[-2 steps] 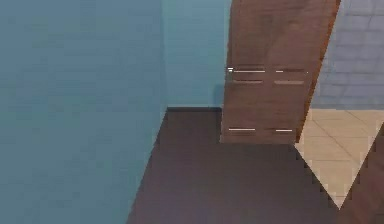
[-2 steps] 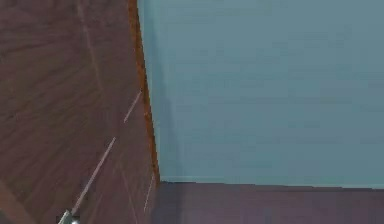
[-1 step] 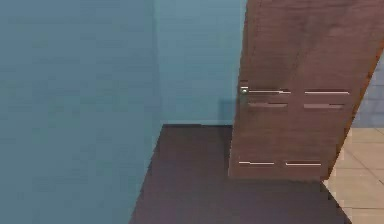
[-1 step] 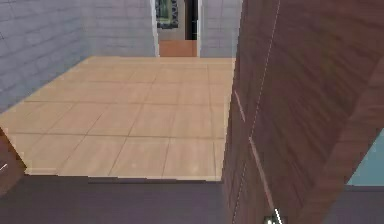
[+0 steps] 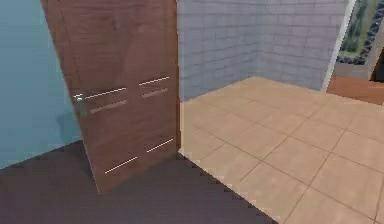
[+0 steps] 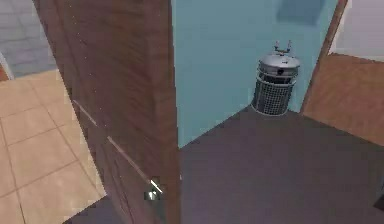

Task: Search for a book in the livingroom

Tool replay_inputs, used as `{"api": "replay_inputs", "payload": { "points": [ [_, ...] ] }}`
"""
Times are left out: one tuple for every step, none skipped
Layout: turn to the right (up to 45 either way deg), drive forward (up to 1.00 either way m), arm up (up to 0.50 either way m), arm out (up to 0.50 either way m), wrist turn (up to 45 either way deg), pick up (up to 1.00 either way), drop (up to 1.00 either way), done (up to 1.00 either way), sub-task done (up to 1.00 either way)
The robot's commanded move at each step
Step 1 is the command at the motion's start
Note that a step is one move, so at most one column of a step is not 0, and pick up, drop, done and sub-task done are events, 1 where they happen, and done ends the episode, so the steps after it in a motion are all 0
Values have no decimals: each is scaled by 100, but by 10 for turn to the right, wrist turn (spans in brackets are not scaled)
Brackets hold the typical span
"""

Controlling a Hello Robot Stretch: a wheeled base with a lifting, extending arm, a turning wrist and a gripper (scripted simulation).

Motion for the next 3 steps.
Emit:
{"api": "replay_inputs", "payload": {
  "points": [
    [390,0,0,0,0,0,0,0,0],
    [0,100,0,0,0,0,0,0,0],
    [30,0,0,0,0,0,0,0,0]
  ]
}}
